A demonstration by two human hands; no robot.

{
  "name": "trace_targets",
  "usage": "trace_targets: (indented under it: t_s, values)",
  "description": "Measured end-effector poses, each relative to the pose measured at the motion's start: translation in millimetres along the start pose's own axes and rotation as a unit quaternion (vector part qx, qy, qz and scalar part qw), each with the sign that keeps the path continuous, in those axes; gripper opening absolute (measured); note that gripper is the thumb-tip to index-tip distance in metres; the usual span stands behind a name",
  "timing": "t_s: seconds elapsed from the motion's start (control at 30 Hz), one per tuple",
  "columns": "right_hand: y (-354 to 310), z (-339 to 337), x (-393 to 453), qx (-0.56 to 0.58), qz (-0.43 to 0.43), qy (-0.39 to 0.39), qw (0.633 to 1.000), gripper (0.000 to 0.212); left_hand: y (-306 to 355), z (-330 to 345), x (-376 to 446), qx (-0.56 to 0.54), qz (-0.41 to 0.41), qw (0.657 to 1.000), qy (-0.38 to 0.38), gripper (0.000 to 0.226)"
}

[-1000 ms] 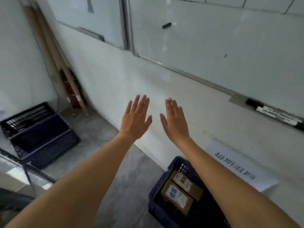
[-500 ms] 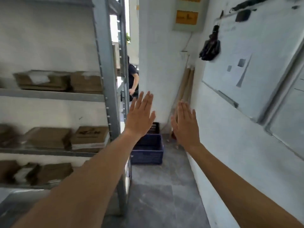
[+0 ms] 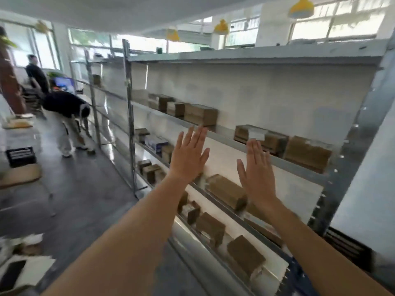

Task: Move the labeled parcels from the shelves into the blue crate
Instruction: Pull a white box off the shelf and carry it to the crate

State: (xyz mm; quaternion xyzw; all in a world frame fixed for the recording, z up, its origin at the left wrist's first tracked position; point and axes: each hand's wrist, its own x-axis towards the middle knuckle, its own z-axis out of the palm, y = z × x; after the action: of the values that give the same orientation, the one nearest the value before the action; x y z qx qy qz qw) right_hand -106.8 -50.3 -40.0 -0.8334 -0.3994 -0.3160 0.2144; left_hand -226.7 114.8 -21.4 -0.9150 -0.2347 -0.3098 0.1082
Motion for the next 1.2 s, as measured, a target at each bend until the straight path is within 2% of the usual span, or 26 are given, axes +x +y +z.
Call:
trace_targets:
  t_s: [0.17, 0.4, 0.57, 0.7, 0.83, 1.2]
  values:
    - [-91, 54, 63, 0.038, -0.048, -0.020, 0.998, 0.063, -125, -8, 5, 0.063, -0.071, 0.995, 0.035, 0.065]
    - [-174, 128, 121, 0.066, -0.104, -0.053, 0.991, 0.062, -234, 11, 5, 0.124, -0.124, 0.984, 0.034, 0.062]
    - [-187, 176, 162, 0.090, -0.123, -0.058, 0.987, 0.063, -277, 44, 31, 0.130, -0.126, 0.983, 0.014, 0.078]
    - [-186, 218, 211, 0.084, -0.122, -0.049, 0.988, 0.065, -298, 74, 63, 0.120, -0.138, 0.983, 0.017, 0.068]
    - [-203, 257, 257, 0.096, -0.147, -0.053, 0.983, 0.066, -324, 101, 95, 0.120, -0.149, 0.981, 0.021, 0.069]
    - [-320, 361, 368, 0.106, -0.169, -0.048, 0.979, 0.071, -435, 150, 171, 0.155, -0.208, 0.964, 0.055, 0.067]
